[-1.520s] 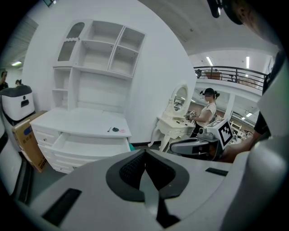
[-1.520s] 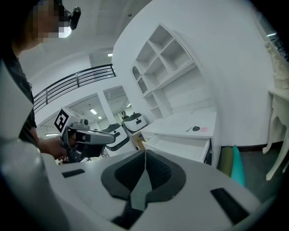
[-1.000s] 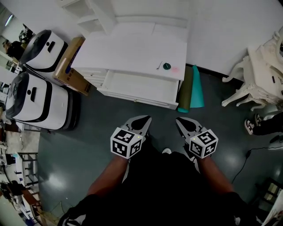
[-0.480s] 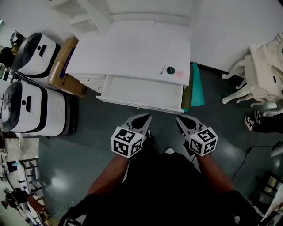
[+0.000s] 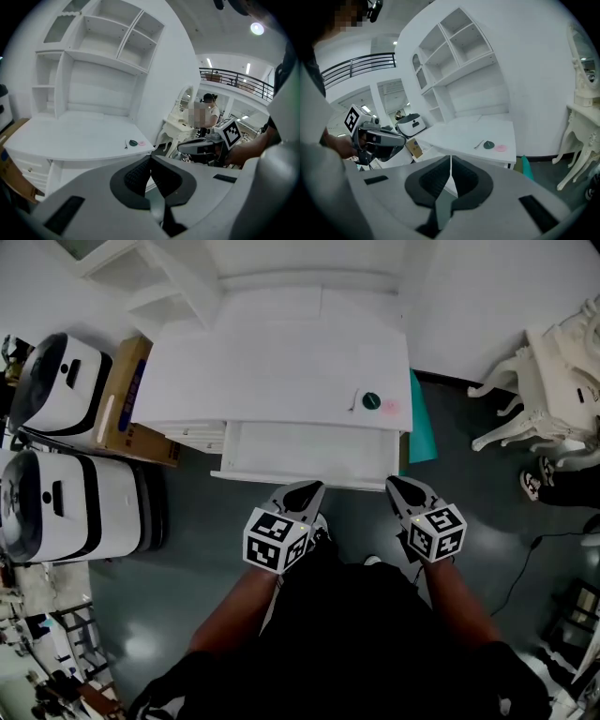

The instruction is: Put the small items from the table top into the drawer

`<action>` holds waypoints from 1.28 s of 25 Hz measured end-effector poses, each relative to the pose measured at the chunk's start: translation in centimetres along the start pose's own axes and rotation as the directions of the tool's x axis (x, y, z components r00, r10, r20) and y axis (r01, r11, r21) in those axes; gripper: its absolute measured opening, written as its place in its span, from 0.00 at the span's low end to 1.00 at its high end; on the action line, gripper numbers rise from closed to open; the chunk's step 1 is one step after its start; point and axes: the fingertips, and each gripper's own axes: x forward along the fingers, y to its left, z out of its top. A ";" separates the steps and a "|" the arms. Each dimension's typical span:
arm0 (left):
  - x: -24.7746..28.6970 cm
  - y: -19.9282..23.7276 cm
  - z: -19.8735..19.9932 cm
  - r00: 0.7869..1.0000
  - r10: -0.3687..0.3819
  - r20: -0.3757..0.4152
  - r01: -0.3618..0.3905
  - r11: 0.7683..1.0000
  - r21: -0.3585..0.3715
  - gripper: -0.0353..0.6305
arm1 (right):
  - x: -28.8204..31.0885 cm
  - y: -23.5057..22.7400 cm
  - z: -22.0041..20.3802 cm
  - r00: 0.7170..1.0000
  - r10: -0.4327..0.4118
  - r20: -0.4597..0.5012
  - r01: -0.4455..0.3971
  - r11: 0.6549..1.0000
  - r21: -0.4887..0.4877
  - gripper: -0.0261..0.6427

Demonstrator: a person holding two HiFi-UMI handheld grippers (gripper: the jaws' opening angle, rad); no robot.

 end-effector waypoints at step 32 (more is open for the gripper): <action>4.7 10.4 -1.7 0.993 -0.010 -0.121 0.007 1.000 -0.025 0.07 | 20.4 -8.5 0.2 0.956 -0.212 -0.204 0.170 0.964 -0.206 0.17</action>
